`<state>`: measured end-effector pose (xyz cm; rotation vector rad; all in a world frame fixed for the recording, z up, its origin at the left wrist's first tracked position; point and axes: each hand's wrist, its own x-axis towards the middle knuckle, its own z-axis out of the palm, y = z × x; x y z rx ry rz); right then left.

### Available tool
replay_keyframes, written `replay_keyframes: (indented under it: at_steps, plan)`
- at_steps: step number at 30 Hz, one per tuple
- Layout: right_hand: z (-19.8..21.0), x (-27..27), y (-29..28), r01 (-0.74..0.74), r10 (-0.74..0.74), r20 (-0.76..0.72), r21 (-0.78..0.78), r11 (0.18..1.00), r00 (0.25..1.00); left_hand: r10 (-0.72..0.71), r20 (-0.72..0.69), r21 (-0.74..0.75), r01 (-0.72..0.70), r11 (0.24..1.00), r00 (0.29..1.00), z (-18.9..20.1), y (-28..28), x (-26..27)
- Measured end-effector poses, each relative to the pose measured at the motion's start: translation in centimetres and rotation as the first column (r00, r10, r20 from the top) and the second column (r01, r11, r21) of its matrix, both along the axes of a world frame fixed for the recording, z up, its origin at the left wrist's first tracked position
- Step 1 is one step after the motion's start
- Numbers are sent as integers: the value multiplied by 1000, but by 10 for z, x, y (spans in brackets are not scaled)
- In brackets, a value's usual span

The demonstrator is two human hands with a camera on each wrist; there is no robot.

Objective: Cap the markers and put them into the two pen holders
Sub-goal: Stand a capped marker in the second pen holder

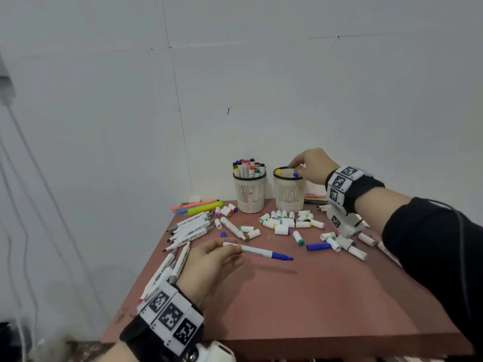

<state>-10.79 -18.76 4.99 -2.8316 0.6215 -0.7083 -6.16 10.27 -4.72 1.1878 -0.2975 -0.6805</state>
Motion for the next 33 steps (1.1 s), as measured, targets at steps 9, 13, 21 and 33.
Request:
replay_keyframes:
  at_steps: [9, 13, 21, 33]
  plan:
    - [0, -36, 36, -223, 121, -497, -152, 963, 859, 79, -149, -99, -94, 991, 986, -30, -10, -11]
    - [-12, -39, 45, -299, 116, -711, -138, 944, 694, 103, -203, -123, -130, 984, 974, -30, -13, -3]
    - [-38, -42, 48, -298, 51, -851, -127, 946, 523, -5, -201, -150, -26, 988, 979, -35, -16, 6]
    - [-53, -38, 46, -228, 80, -842, -53, 972, 534, -48, -186, -200, 10, 980, 981, -36, -14, 5]
